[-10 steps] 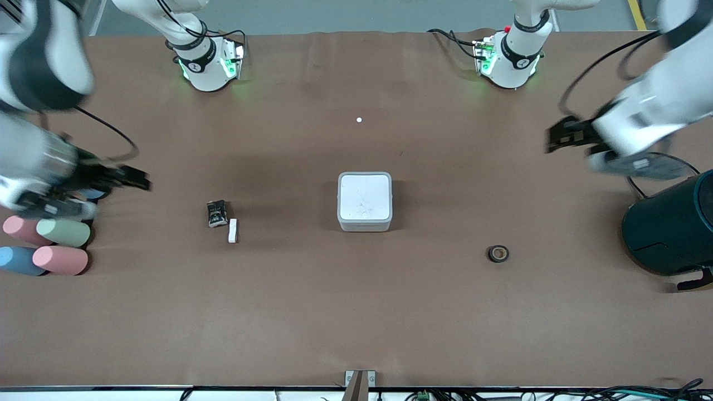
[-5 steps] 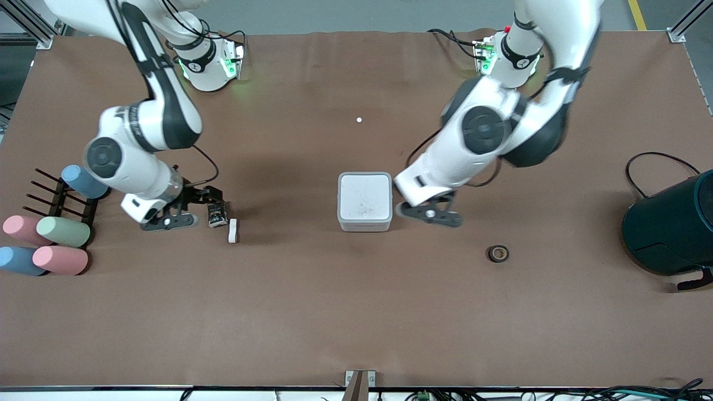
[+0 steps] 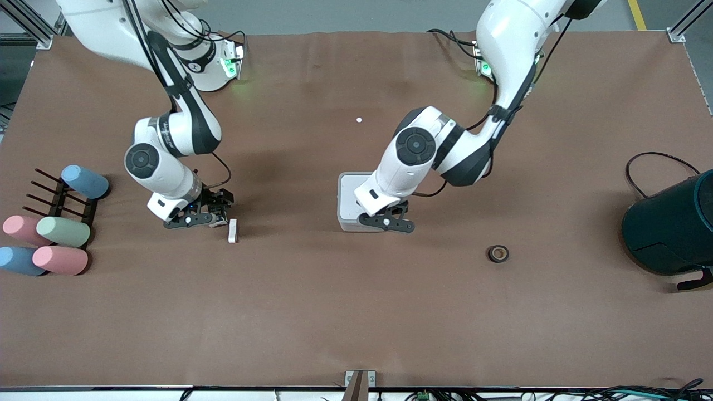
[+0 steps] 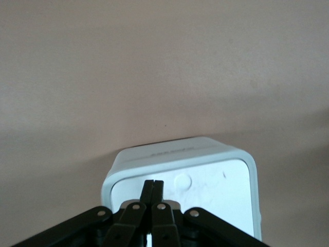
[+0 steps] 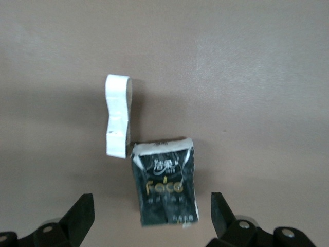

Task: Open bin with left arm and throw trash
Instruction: 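Grasp the packet with the right gripper while the left gripper lifts the lid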

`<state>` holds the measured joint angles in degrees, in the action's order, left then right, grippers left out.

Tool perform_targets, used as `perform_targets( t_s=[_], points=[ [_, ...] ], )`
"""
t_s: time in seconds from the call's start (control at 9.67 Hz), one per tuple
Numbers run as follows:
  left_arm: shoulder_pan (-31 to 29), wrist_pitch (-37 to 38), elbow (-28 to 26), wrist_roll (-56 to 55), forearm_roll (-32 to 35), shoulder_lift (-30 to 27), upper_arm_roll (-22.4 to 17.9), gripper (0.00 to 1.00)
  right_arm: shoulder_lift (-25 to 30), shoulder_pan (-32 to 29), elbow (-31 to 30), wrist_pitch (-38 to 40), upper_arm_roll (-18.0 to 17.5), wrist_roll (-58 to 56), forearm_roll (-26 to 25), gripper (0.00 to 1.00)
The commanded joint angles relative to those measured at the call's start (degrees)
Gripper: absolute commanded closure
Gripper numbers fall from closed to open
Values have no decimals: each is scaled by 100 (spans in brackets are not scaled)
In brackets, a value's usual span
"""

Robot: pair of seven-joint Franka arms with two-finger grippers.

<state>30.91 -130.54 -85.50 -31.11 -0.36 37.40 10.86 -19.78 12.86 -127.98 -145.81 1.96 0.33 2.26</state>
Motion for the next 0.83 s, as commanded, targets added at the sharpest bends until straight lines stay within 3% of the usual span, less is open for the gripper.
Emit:
perform_targets(
  t_s=[0.0, 0.21, 0.31, 0.41, 0.52, 0.72],
  points=[
    [91, -287, 104, -220, 116, 266, -22, 100, -236, 59, -78, -438, 41, -16, -42, 0],
    [82, -594, -44, -281, 116, 416, -22, 100, -342, 41, -69, -580, 50, 2, -42, 4],
    [38, -578, -98, -282, 116, 365, -31, 100, -351, 24, -69, -615, 41, 54, -42, 40],
    [-14, -204, -98, -386, 124, 138, -57, 100, -351, 15, -69, -615, 41, 72, -33, 67],
    [-32, 487, -37, -413, 124, -169, -127, 100, -342, -3, -61, -589, 41, 168, -33, 84],
    [-478, 1405, -19, -82, 316, -706, -225, 100, -316, -3, -34, -510, 41, 475, -33, 90]
  ],
)
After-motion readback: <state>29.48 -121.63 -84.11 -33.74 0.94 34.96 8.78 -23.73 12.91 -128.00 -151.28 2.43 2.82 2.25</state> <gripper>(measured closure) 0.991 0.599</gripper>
